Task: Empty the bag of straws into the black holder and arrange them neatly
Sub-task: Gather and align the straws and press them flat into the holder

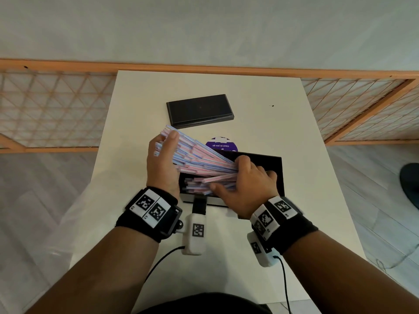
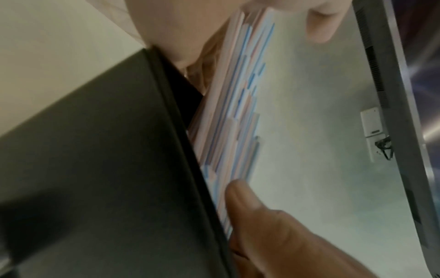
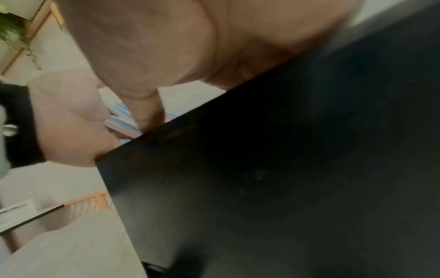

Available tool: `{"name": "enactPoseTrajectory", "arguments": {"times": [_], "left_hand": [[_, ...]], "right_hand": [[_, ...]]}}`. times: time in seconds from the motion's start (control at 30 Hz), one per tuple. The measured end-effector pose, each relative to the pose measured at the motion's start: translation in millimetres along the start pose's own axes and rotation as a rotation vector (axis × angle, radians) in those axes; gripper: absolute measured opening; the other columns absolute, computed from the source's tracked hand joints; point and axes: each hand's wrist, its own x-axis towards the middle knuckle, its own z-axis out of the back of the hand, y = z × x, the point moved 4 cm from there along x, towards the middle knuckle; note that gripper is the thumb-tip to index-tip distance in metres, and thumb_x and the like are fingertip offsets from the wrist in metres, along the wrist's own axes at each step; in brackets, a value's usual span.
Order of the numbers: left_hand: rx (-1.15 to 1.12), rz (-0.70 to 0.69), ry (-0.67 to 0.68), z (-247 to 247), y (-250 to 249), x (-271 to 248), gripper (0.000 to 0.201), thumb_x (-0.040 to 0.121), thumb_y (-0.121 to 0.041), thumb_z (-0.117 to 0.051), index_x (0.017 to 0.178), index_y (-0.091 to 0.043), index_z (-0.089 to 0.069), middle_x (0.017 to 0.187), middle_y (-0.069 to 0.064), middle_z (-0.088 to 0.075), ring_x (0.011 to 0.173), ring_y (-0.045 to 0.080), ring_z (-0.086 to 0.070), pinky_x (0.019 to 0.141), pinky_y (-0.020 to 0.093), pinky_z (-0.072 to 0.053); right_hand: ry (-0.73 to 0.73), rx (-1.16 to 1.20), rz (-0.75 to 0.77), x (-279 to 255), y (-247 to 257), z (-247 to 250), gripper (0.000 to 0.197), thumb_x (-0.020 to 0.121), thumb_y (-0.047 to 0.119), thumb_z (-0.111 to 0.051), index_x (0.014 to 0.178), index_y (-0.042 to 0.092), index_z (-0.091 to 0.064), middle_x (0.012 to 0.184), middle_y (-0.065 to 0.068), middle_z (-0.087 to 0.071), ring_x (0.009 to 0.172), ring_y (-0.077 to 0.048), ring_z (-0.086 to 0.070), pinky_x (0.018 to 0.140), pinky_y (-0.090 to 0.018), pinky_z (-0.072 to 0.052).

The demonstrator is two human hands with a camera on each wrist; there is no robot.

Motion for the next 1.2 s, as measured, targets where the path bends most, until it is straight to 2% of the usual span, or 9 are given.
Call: {"name": "enactPoseTrajectory", "arguments": {"times": [0.13, 0.2, 0.37, 0.53, 0.7, 0.8, 0.9, 1.07, 1.2], "left_hand": [[0.016, 0.078, -0.023, 0.6, 8.5, -1.5, 0.062, 0.087, -0.046, -0.071, 0.125, 0.001, -0.058, 0.106, 0.016, -0.075, 0.09, 0.026, -0.076, 0.068, 0.034, -0.06], [0.061, 0.079, -0.035, 1.3, 10.9, -1.4, 0.065, 0.086, -0.051, -0.069, 0.126, 0.0, -0.061, 0.11, 0.017, -0.074, 0.091, 0.025, -0.076, 0.067, 0.032, -0.061], [0.102, 0.129, -0.055, 5.5, 15.0, -2.6, 0.087, 0.069, -0.069, -0.075, 0.127, -0.005, -0.061, 0.108, 0.017, -0.075, 0.092, 0.031, -0.075, 0.072, 0.042, -0.062], [0.184, 0.111, -0.007, 5.8, 15.5, -2.7, 0.057, 0.084, -0.058, -0.065, 0.12, -0.014, -0.064, 0.097, 0.001, -0.078, 0.085, 0.015, -0.076, 0.062, 0.026, -0.06], [0.321, 0.095, 0.04, 3.2, 19.9, -3.0, 0.092, 0.062, -0.081, -0.069, 0.134, -0.026, -0.053, 0.116, 0.0, -0.073, 0.099, 0.016, -0.073, 0.088, 0.04, -0.058], [0.29, 0.106, 0.05, 6.4, 23.7, -0.9, 0.08, 0.074, -0.074, -0.067, 0.136, -0.027, -0.052, 0.121, -0.002, -0.071, 0.101, 0.01, -0.072, 0.086, 0.033, -0.056], [0.371, 0.084, 0.109, 2.4, 26.3, -1.0, 0.07, 0.078, -0.069, -0.062, 0.135, -0.031, -0.05, 0.121, -0.008, -0.069, 0.108, 0.006, -0.068, 0.099, 0.035, -0.05], [0.561, 0.108, 0.201, 3.7, 32.7, -2.4, 0.089, 0.065, -0.087, -0.057, 0.138, -0.036, -0.05, 0.123, -0.011, -0.068, 0.111, 0.009, -0.066, 0.107, 0.042, -0.047], [0.714, 0.111, 0.259, 4.6, 30.8, -4.4, 0.055, 0.079, -0.077, -0.058, 0.122, -0.041, -0.057, 0.116, -0.016, -0.067, 0.109, 0.007, -0.063, 0.1, 0.03, -0.046]], "right_hand": [[0.124, -0.044, 0.03, 1.6, -10.0, -7.1, 0.098, 0.061, 0.093, -0.018, 0.127, 0.024, -0.04, 0.134, -0.001, -0.053, 0.127, -0.03, -0.048, 0.11, -0.058, -0.026], [0.137, -0.087, 0.053, 2.1, -8.4, -7.5, 0.099, 0.063, 0.091, -0.013, 0.131, 0.024, -0.04, 0.135, -0.002, -0.051, 0.126, -0.031, -0.047, 0.109, -0.056, -0.028], [0.096, 0.032, 0.213, 5.9, -1.9, -5.6, 0.064, 0.08, 0.068, -0.038, 0.122, 0.022, -0.056, 0.116, -0.001, -0.056, 0.11, -0.027, -0.051, 0.096, -0.041, -0.044], [0.093, -0.039, 0.139, 5.0, -13.4, -10.6, 0.07, 0.075, 0.076, -0.03, 0.119, 0.03, -0.06, 0.114, 0.002, -0.059, 0.112, -0.026, -0.052, 0.1, -0.043, -0.039], [0.01, 0.092, 0.209, 6.6, -15.5, -11.1, 0.072, 0.076, 0.074, -0.031, 0.109, 0.023, -0.07, 0.095, -0.002, -0.055, 0.097, -0.027, -0.053, 0.087, -0.037, -0.048], [0.095, -0.064, 0.121, 7.8, -21.9, -12.1, 0.084, 0.07, 0.082, -0.02, 0.121, 0.03, -0.062, 0.115, 0.0, -0.057, 0.112, -0.028, -0.049, 0.098, -0.041, -0.041], [0.178, -0.018, 0.176, 5.2, -15.9, -14.7, 0.084, 0.071, 0.08, -0.013, 0.127, 0.033, -0.055, 0.121, 0.001, -0.056, 0.119, -0.027, -0.05, 0.104, -0.043, -0.037], [0.297, -0.095, 0.185, 8.2, -18.8, -6.7, 0.087, 0.07, 0.085, -0.013, 0.13, 0.038, -0.054, 0.126, 0.002, -0.051, 0.121, -0.026, -0.045, 0.106, -0.042, -0.035], [0.5, -0.123, 0.235, 10.6, -16.4, -6.9, 0.111, 0.054, 0.097, -0.02, 0.141, 0.033, -0.042, 0.141, 0.001, -0.046, 0.131, -0.023, -0.045, 0.111, -0.044, -0.036]]}}
